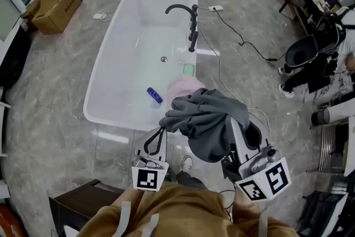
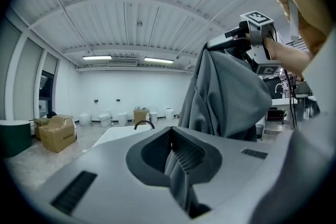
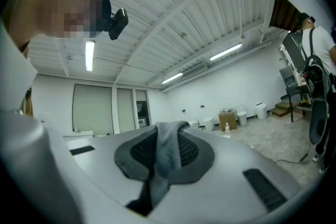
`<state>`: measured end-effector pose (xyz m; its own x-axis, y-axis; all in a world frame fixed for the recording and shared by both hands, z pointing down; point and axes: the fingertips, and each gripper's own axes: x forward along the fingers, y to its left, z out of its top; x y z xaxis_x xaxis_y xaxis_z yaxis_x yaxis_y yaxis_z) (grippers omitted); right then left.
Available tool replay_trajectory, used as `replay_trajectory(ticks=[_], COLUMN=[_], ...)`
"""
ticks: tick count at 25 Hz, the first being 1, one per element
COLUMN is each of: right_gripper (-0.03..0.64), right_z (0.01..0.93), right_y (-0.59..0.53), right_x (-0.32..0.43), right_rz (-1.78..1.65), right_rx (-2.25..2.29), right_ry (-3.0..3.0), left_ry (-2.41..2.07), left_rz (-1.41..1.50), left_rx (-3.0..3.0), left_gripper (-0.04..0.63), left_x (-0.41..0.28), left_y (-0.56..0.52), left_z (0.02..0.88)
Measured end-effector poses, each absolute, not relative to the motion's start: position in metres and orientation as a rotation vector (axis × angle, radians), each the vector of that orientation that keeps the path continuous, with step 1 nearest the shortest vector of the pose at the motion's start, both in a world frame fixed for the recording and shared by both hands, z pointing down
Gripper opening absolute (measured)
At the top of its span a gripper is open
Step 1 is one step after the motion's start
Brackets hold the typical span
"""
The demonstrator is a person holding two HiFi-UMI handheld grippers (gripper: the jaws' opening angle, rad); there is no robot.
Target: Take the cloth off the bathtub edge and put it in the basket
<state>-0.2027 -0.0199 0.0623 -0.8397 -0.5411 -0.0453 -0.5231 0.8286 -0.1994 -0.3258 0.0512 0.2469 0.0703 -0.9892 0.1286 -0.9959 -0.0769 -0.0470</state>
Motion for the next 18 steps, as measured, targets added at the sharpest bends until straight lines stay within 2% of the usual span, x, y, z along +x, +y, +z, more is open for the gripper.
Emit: replay_trajectory(ticks=[7,18], right_gripper=[0.031,0.031], right_z=[-0.007,0.05], right_y=[0.013,0.022], right_x=[-0.164,-0.142], right_rz=[-0.077,-0.166], right_rx=[-0.891,-1.081], right_ry=[2.821,2.855], left_ry=[-2.097,-2.043], left_rz=[0.129,0.208], left_rx=[2.298,2.349], left_gripper=[0.006,0.006], left_x=[-0.33,-0.317], left_y=[0.064,0.072], left_z=[0.215,0.229])
